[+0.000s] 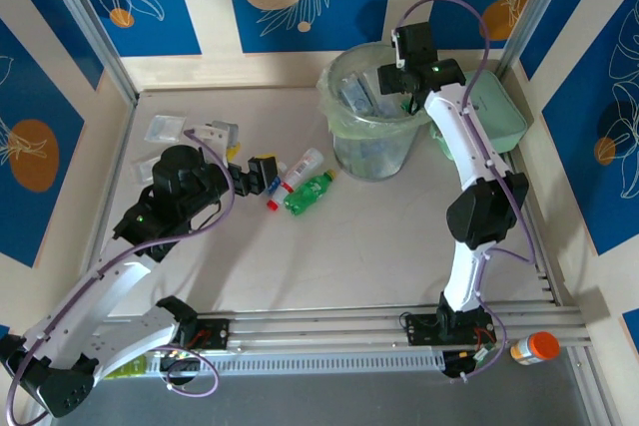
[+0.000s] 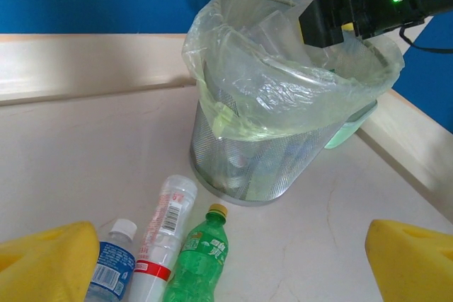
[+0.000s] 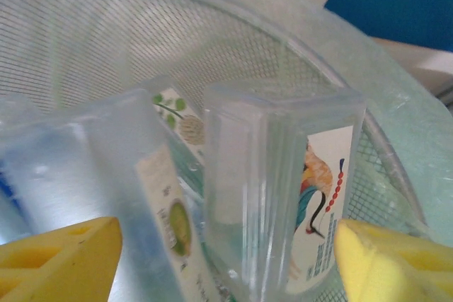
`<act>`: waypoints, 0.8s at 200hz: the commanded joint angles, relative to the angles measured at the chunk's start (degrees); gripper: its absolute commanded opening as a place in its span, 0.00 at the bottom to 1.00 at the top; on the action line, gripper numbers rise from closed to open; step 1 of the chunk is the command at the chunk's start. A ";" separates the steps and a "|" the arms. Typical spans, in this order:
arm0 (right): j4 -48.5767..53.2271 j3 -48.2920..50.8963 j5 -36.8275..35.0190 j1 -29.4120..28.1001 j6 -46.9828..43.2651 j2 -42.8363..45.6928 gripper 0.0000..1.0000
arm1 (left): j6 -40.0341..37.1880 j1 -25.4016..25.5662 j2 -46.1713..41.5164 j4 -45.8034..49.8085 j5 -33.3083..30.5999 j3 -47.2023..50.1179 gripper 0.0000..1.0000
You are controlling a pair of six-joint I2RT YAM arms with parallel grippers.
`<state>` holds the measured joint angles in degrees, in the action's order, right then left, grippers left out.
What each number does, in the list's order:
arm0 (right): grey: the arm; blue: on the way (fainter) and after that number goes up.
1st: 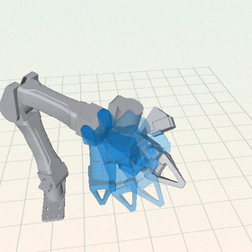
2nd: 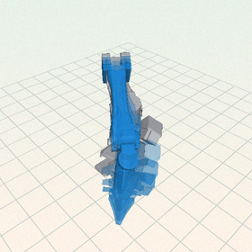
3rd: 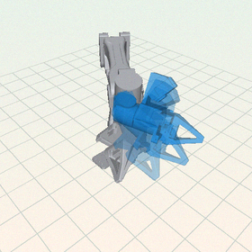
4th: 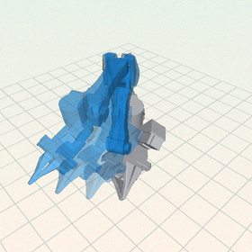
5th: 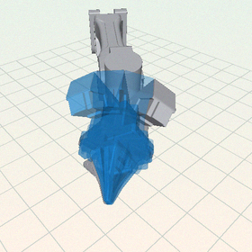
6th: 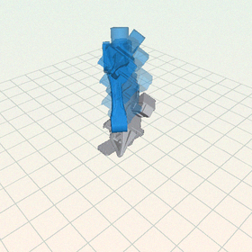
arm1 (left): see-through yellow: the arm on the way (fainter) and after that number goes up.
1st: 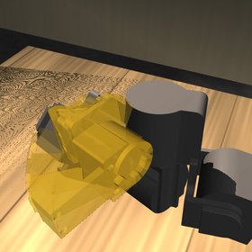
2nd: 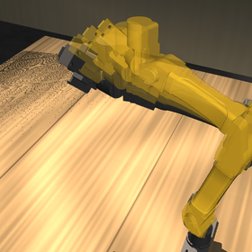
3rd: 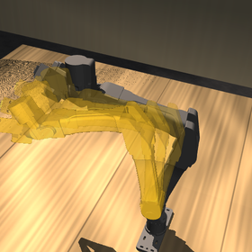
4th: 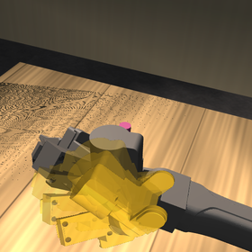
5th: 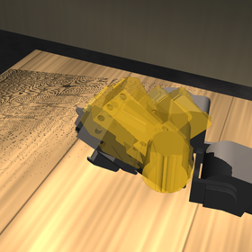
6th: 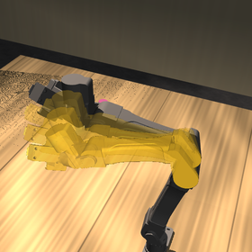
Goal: Put the plastic bottles in the bin
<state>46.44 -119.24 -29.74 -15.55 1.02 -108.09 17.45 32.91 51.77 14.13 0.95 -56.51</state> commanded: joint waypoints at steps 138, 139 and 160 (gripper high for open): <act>8.66 -10.22 7.21 5.72 8.65 -9.19 0.33 | -3.63 0.38 1.85 -1.65 -3.21 1.35 0.96; 8.58 -10.09 7.22 5.71 8.65 -9.04 0.32 | -3.64 0.39 1.89 -1.61 -3.22 1.34 0.96; 4.67 -5.91 7.47 5.06 8.39 -4.35 0.32 | -3.83 0.40 3.00 -1.48 -3.15 1.32 0.96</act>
<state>52.16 -127.66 -23.49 -9.87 8.88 -117.30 15.03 32.91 54.02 13.93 -1.34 -55.61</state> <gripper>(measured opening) 0.317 0.962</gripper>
